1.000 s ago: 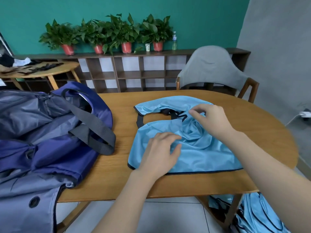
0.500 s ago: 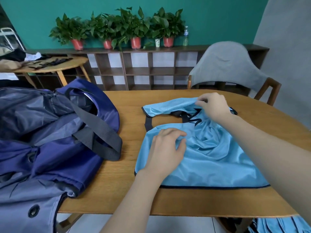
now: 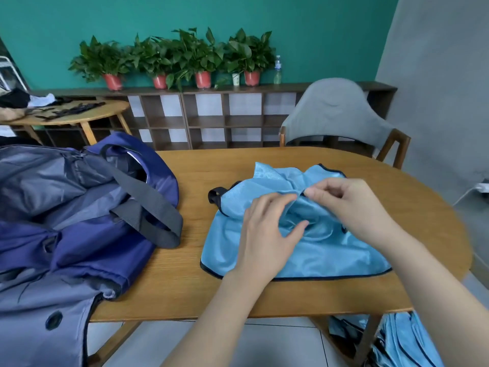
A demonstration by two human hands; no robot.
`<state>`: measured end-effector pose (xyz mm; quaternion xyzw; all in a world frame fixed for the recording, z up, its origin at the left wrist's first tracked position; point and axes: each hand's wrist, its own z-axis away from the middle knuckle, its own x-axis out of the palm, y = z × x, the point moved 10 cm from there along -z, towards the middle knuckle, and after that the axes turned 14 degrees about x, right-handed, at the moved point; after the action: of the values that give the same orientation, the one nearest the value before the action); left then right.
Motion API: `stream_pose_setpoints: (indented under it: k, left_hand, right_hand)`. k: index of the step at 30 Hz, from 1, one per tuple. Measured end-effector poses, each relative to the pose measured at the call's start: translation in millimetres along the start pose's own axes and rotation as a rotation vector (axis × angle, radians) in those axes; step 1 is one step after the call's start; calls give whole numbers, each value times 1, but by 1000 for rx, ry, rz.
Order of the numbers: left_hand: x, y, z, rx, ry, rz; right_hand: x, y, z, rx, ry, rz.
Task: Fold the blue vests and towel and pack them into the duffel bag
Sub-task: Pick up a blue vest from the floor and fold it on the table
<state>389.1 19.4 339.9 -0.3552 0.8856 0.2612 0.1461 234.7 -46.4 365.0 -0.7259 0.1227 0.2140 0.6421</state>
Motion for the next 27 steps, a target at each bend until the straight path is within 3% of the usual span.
stream_pose_setpoints:
  k: [8, 14, 19, 27]
  left_hand:
    - [4, -15, 8, 34, -17, -126]
    - [12, -56, 7, -411, -50, 302]
    - [13, -57, 2, -412, -86, 424]
    - [12, -47, 9, -357, -190, 344]
  right_hand:
    - [23, 56, 17, 167, -94, -265]
    - [3, 60, 14, 134, 3, -244]
    - [-10, 65, 23, 81, 29, -233]
    - [-4, 64, 31, -1, 25, -68]
